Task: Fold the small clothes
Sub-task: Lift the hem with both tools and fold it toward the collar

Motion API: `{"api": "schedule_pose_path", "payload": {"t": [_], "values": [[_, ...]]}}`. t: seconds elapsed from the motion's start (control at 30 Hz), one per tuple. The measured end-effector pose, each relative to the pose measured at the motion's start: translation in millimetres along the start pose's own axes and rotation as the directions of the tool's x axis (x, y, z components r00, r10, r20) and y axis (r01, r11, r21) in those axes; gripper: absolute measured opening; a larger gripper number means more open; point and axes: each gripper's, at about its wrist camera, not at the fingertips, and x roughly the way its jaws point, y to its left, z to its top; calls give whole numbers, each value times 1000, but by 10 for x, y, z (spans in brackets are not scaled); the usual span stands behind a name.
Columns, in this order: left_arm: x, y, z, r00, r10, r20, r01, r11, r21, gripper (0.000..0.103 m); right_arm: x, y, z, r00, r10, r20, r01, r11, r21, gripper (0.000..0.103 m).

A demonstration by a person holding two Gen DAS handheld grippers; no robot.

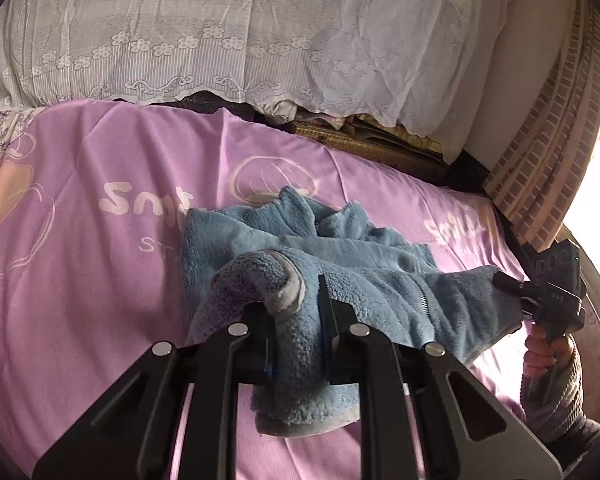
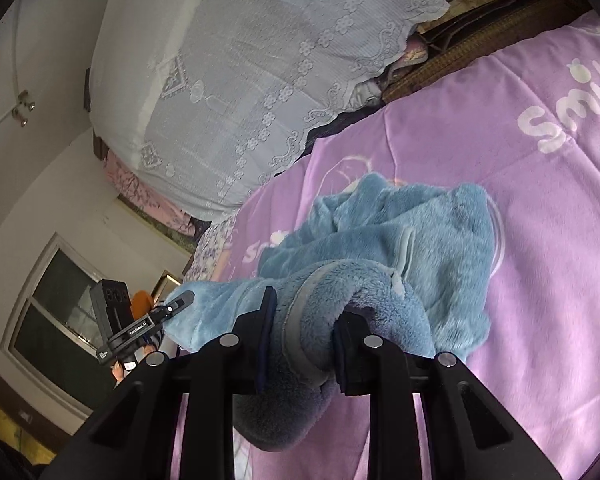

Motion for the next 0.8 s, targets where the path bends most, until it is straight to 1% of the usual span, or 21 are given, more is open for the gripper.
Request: {"api": "schedule_pose_path", "payload": {"t": [0.27,0.43,0.53,0.67,0.73,0.8], "values": [[314,134,234,1000,25,6,-25,999,-36,15,249,-144,298,1000,-24,13,24,999,22,25],[509,250,382,1000,28,4,-28,997,-74,15,442,-321,459,999,-34,20,33,997,76,25],[689,323,416,999,43,-18,-44,994,-96,15,563,-485,491,998,-54,15,51,992,117,25],[1061,478,342,993,69,-92,-82,987,-139,16,752,-812,451,996,-85,-13,86,977,194,25],[1194,549,281,991,70,-114,-87,984,-156,18,827,-961,403,997,-67,-25,71,970,231,25],[1237,597,242,992,54,-113,-74,982,-175,18,844,-1047,389,999,-30,-18,34,968,247,25]]}}
